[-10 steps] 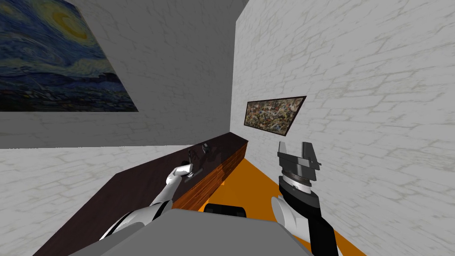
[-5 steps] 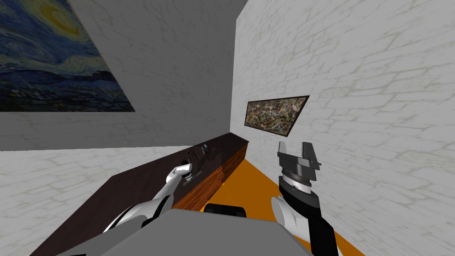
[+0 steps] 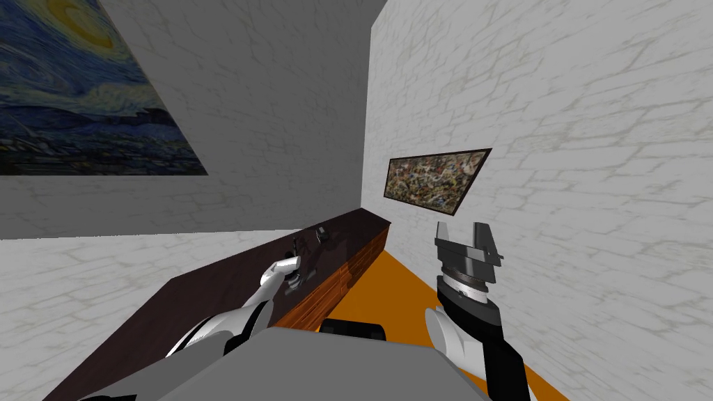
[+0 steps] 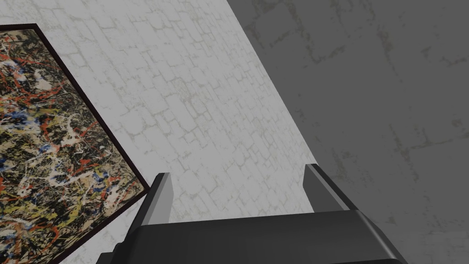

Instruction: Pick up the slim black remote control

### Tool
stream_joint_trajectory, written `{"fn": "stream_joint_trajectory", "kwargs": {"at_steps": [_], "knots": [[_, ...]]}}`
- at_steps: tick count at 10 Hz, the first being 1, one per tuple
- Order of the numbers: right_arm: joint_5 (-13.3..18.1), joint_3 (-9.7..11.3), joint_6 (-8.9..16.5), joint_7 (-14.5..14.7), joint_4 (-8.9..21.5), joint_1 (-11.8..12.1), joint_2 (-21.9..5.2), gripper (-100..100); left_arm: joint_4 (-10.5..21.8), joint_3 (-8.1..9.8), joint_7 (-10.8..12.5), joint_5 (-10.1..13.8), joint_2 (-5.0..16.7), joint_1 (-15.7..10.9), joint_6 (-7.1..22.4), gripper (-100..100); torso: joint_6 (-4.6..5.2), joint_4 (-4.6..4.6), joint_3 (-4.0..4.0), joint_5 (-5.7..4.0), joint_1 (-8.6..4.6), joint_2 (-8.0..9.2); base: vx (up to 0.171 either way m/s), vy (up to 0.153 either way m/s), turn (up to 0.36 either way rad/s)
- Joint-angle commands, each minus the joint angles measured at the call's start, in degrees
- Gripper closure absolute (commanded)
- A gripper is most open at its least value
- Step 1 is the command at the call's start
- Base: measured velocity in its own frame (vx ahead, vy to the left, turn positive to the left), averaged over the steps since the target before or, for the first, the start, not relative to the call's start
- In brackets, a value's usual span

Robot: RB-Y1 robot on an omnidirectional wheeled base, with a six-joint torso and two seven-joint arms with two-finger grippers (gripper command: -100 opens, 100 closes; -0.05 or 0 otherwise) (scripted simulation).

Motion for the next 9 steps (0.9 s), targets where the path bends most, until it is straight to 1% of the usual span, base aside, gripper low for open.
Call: {"fn": "stream_joint_trajectory", "kwargs": {"at_steps": [1, 4, 5, 6, 7, 8, 9], "knots": [[0.0, 0.0, 0.0, 0.0, 0.0, 0.0, 0.0, 0, 1.72, 0.22, -0.01, 0.28, 0.56, -0.72, 0.91, -100, 0.0, 0.0, 0.0, 0.0, 0.0, 0.0, 0.048, 0.006, 0.005], [0.0, 0.0, 0.0, 0.0, 0.0, 0.0, 0.0, 0, 4.76, 0.61, 0.7, 0.42, 1.4, -1.99, 4.21, -100, 0.0, -0.01, -0.02, -0.01, -0.06, -0.02, 0.048, 0.0, 0.013], [0.0, 0.0, 0.0, 0.0, 0.0, 0.0, 0.0, 0, 5.26, 0.67, 0.83, 0.44, 1.56, -2.2, 4.78, -100, 0.0, -0.01, -0.01, -0.01, -0.05, 0.0, 0.036, 0.003, 0.01], [0.0, 0.0, 0.0, 0.0, 0.0, 0.0, 0.0, 0, 4.67, 0.63, 0.71, 0.44, 1.39, -1.87, 4.27, -100, 0.0, 0.0, 0.01, -0.01, -0.04, 0.03, 0.015, 0.001, 0.002], [0.0, 0.0, 0.0, 0.0, 0.0, 0.0, 0.0, 0, 4.69, 0.64, 0.72, 0.45, 1.42, -1.88, 4.5, 0, 0.0, 0.02, 0.05, -0.01, -0.05, 0.1, 0.0, 0.0, 0.0], [0.0, 0.0, 0.0, 0.0, 0.0, -0.01, 0.0, 0, 5.7, 0.33, 0.62, 0.5, 0.86, -1.21, 2.51, -100, 0.0, 0.03, 0.08, -0.01, -0.06, 0.15, 0.032, 0.018, 0.029], [0.0, 0.0, 0.0, 0.0, 0.0, 0.0, 0.0, 0, 6.21, 0.18, 0.57, 0.53, 0.59, -0.87, 1.53, -100, -0.01, 0.01, 0.05, 0.0, 0.0, 0.09, 0.059, 0.028, 0.023]]}}
